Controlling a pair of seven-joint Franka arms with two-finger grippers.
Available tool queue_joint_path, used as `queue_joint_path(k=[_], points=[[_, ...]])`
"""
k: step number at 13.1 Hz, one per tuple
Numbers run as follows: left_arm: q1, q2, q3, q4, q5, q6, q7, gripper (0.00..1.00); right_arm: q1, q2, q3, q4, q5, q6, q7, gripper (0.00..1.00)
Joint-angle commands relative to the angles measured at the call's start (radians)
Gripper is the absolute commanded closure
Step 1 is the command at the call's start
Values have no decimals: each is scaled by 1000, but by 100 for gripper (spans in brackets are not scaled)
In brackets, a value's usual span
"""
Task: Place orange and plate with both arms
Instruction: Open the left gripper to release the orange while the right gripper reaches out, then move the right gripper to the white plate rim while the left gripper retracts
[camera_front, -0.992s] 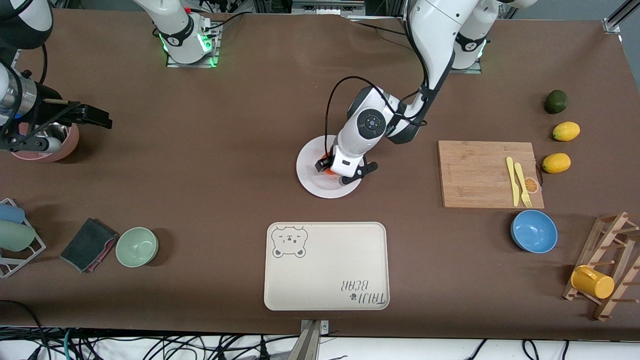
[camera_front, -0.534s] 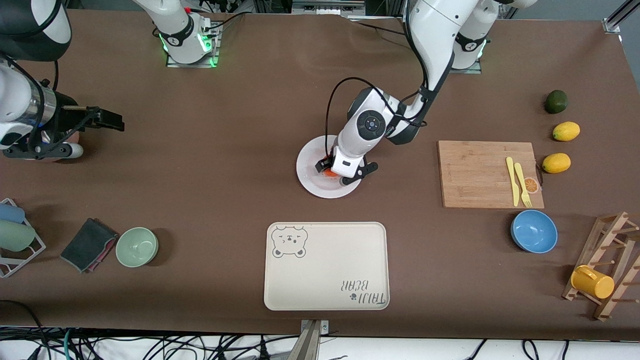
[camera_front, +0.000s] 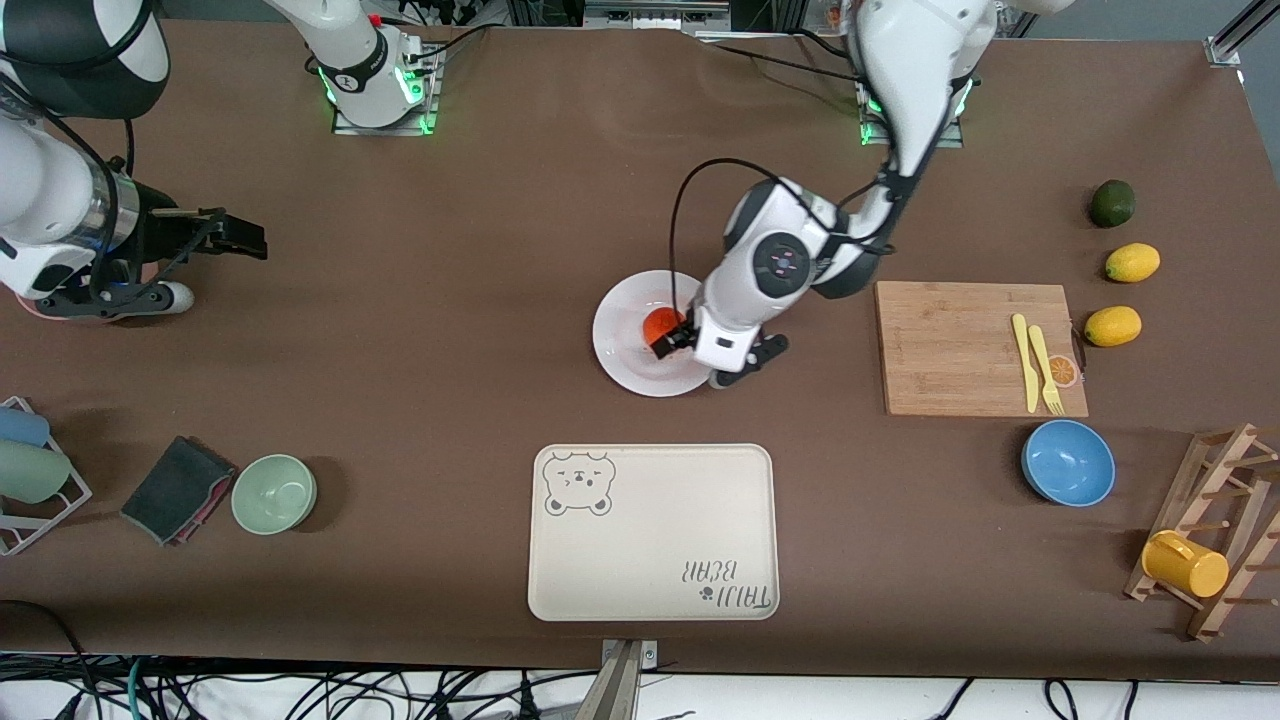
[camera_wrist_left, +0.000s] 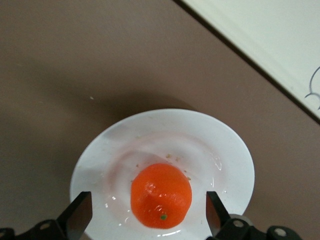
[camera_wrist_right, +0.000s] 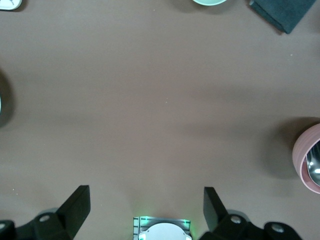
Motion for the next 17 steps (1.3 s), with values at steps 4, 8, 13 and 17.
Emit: queue_joint_path(k=[4,8,13,17], points=[[307,-375,-5,-147,48,-302,315,0,23,21,-2,-1,112,-22,2,0],[431,-544,0,-159,311,-522,585,0,24,43,-2,-34,211,-7,1,0],[479,-658,215,-152,378,-568,1035,0,37,61,25,-198,362,189,-6,0],[482,-605,226,-65,366,-669,994,0,37,69,85,-372,506,405,-18,0]])
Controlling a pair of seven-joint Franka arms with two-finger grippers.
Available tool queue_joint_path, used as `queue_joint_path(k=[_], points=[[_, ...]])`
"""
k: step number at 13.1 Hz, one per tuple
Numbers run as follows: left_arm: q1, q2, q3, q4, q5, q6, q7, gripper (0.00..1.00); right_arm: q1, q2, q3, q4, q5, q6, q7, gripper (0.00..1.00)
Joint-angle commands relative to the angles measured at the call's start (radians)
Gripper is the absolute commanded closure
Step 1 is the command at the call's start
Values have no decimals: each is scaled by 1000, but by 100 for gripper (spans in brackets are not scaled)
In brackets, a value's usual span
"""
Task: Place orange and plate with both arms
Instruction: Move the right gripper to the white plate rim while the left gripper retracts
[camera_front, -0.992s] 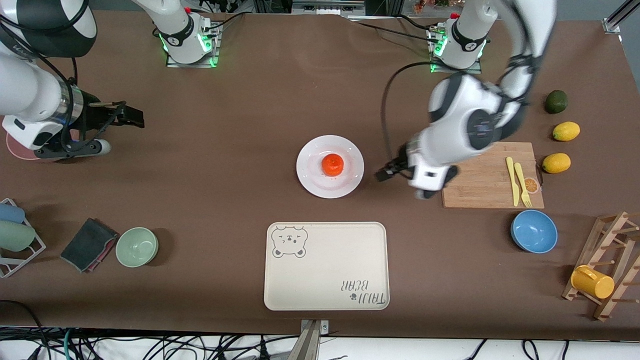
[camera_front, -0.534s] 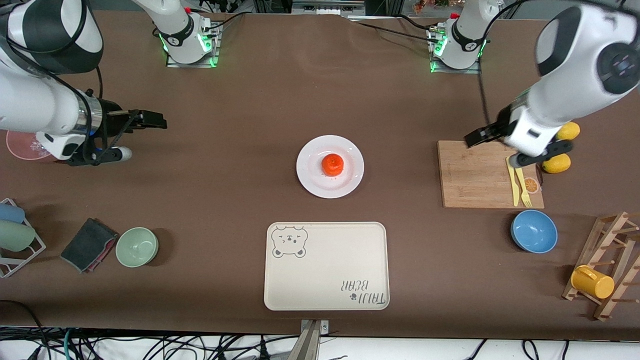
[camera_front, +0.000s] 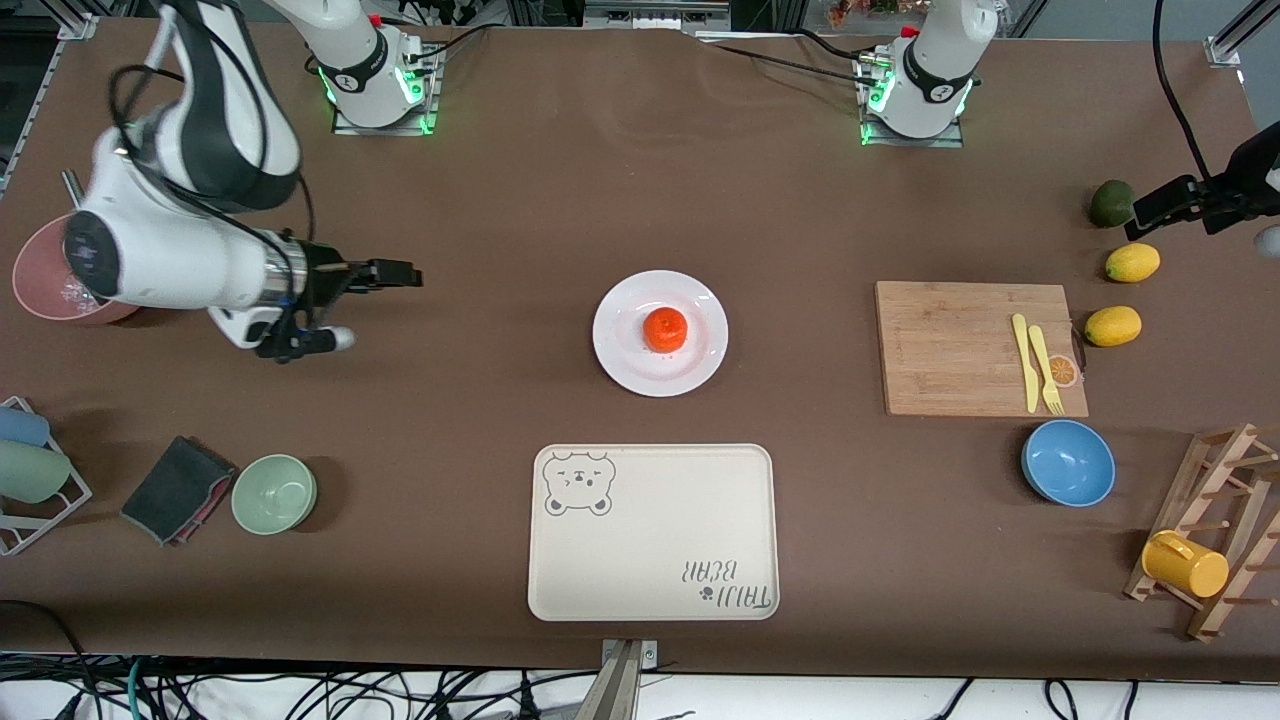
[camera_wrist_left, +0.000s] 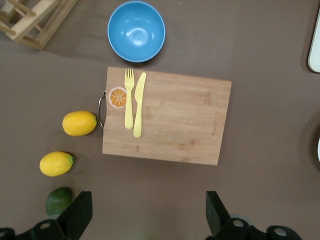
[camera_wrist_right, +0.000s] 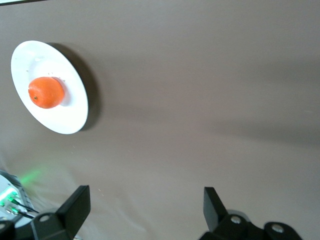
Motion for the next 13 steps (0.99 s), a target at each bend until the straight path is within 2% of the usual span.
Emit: queue_joint_path(k=[1,3,5,7,9,11,13], points=[[-16,60,-17,95,10,-71,-26,0,0,-11,12,-91,138,95,-35,0],[-25,80,-23,122,21,-86,-27,0,0,50,20,-95,235,119,-99,0],[-12,96,-23,129,21,-80,-25,0,0,108,33,-95,371,170,-185,0],[-21,134,-23,193,21,-82,-28,0,0,160,78,-93,433,245,-196,0],[-15,149,-23,218,12,-95,-27,0,2,212,119,-92,525,326,-265,0],[-22,146,-31,266,7,-156,-22,0,2,252,157,-84,580,391,-278,0],[-22,145,-70,350,9,-248,-22,0,5,283,171,-69,593,415,-308,0]])
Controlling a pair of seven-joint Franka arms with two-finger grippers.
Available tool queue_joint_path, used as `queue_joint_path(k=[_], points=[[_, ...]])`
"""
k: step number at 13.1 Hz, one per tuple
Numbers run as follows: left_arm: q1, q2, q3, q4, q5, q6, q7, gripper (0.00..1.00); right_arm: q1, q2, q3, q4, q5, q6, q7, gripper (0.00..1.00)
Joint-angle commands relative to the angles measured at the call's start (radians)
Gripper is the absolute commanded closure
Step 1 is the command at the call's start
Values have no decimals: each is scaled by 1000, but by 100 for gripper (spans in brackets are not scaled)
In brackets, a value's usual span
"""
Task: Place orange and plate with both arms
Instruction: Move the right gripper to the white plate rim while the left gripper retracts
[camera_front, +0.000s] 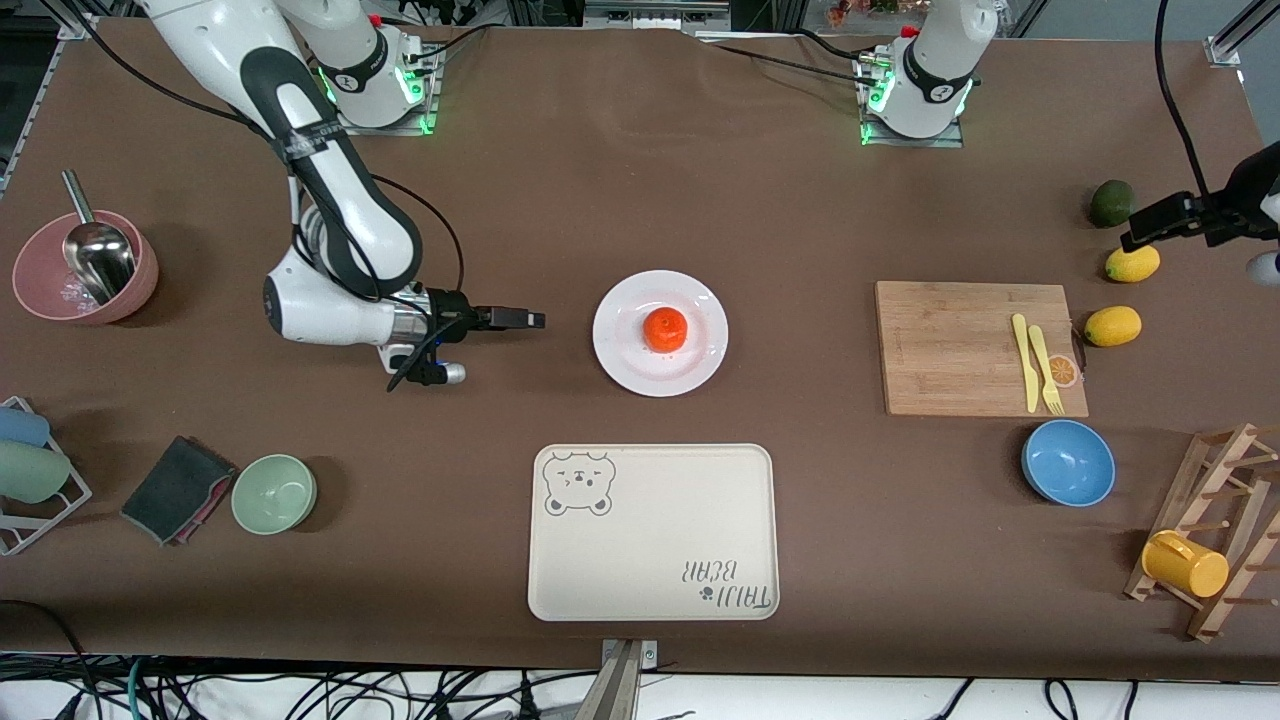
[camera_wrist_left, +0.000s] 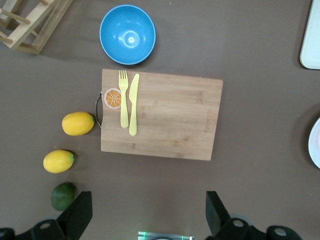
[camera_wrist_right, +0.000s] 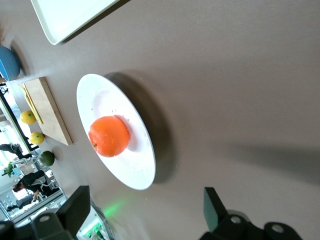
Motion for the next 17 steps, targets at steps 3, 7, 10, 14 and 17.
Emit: queue_joint_path(k=[3,7,10,14,17], points=[[-6,18,-65,135,12,-125,-10,0,20,67,14,53,41,35,-56,0],[-5,16,-85,132,20,-131,-1,0,51,96,15,83,58,81,-55,0],[-3,13,-87,123,7,-124,1,0,55,116,15,95,58,83,-55,0],[46,-97,-156,-30,6,-16,-10,0,83,169,18,164,86,89,-55,0],[46,-93,-159,-23,7,-25,-10,0,97,194,18,185,93,110,-55,0]])
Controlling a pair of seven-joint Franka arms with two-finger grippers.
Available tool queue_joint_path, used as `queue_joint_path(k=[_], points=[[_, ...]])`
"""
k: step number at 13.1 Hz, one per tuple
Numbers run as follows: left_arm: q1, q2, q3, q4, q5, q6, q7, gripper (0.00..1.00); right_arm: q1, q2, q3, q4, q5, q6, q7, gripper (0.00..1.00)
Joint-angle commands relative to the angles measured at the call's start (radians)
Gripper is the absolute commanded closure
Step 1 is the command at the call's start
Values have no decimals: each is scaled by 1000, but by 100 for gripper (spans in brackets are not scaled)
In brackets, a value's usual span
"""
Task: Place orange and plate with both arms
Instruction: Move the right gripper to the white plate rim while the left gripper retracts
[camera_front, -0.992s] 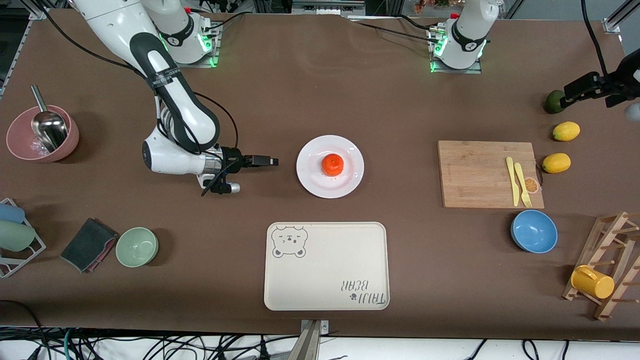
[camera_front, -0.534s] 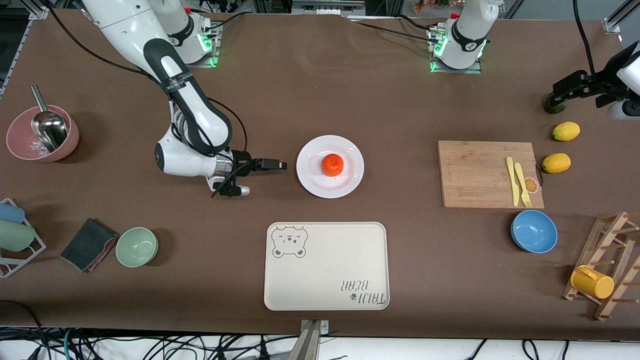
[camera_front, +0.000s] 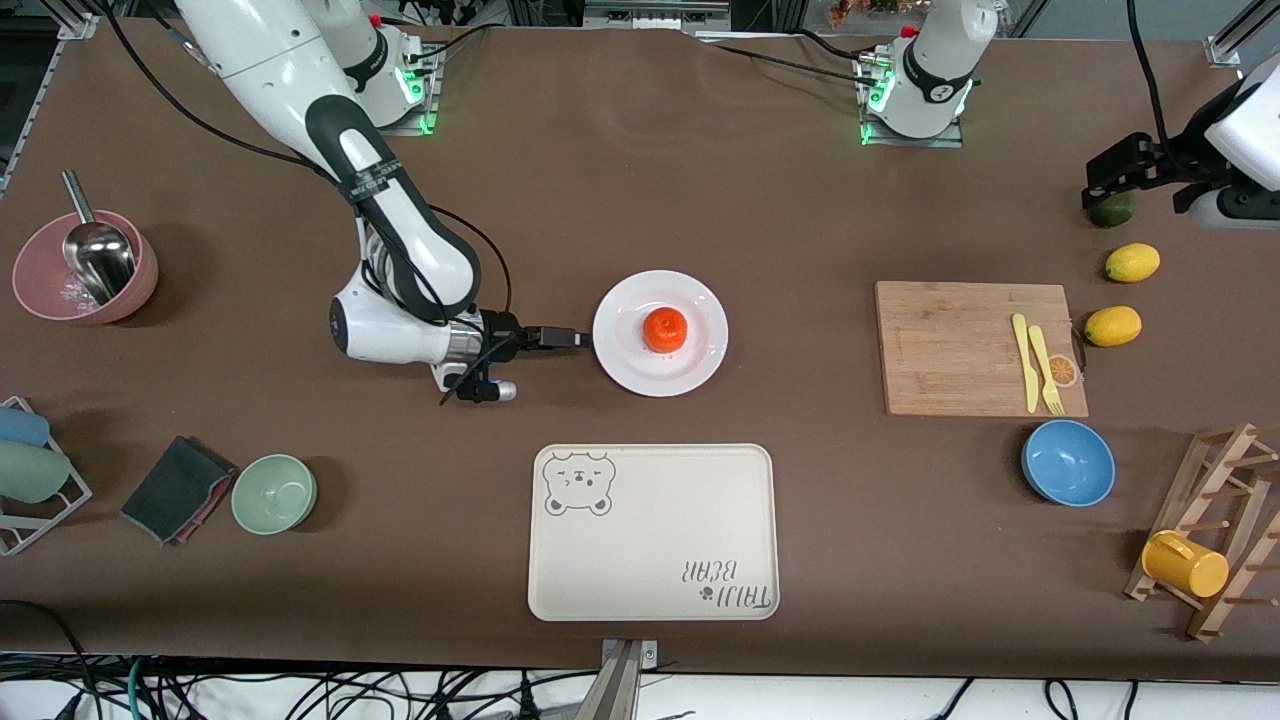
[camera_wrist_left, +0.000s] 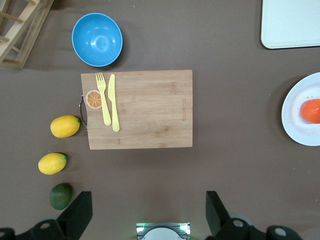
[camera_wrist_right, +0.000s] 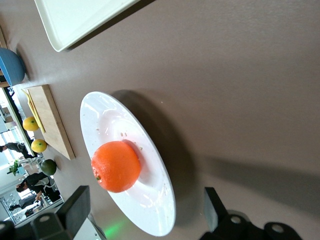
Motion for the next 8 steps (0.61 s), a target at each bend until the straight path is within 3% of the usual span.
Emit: queue_joint_path(k=[1,8], points=[[19,-35,-15,-40,7,22,-5,0,20,37,3,33,20,38,-19,0],[44,-13,-7,-18,7,19,-3,0,80,91,3,88,20,101,-11,0]])
